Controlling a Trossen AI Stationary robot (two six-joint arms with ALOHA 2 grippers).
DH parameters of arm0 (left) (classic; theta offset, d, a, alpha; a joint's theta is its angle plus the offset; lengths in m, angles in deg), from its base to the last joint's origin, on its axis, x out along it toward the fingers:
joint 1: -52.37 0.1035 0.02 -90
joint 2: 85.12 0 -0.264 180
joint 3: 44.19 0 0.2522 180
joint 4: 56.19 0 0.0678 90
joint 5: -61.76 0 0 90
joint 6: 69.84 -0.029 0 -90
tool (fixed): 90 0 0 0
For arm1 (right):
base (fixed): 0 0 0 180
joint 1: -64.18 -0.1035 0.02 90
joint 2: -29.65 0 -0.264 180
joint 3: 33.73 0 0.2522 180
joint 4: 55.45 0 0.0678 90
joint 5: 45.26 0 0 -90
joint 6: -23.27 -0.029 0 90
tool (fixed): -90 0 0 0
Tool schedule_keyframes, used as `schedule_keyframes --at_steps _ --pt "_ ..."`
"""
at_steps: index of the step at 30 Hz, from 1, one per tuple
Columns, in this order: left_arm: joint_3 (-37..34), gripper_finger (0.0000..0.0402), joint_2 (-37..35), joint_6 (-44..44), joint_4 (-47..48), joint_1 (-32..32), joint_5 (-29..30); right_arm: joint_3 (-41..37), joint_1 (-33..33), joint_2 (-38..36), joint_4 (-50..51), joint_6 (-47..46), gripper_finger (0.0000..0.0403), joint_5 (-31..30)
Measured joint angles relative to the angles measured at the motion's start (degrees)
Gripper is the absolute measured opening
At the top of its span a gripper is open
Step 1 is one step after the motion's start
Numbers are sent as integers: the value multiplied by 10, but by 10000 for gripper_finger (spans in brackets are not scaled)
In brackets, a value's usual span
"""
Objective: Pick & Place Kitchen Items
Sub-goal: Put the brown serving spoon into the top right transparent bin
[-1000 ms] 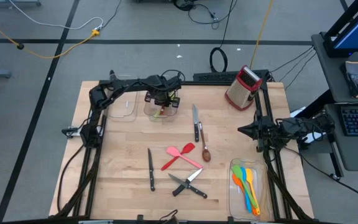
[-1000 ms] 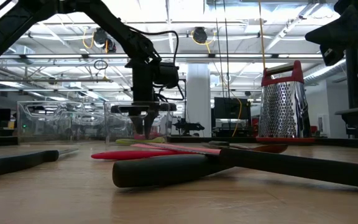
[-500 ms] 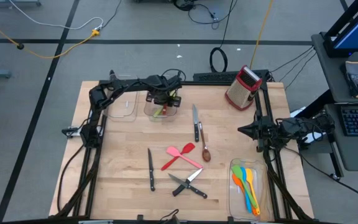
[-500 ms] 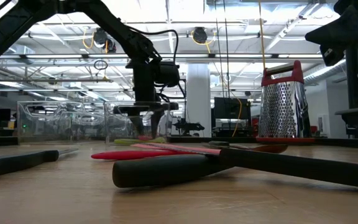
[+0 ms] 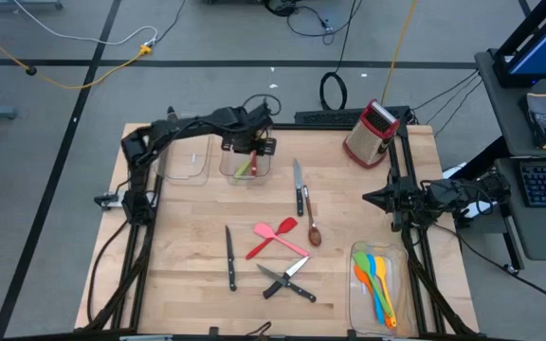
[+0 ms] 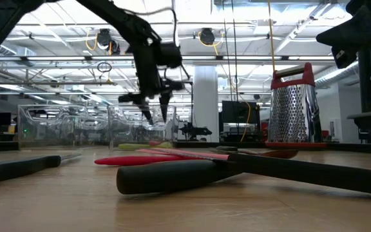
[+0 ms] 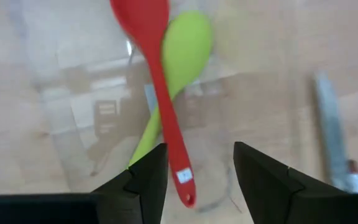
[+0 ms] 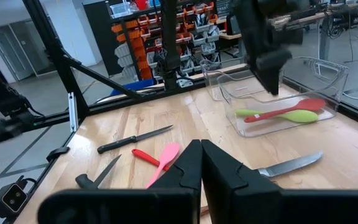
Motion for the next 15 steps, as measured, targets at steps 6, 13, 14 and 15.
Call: schedule_keyframes --at_steps 6,13,14,15 --pt "0 186 -70 -4 -5 -24 21 0 0 0 0 1 0 2" --pt "0 186 -125 -25 -42 -103 48 0 0 0 0 2 0 2" --pt "0 186 -130 -27 -55 -118 51 0 0 0 0 2 0 2" --pt "0 186 -132 -28 -68 -132 54 0 0 0 0 2 0 2"
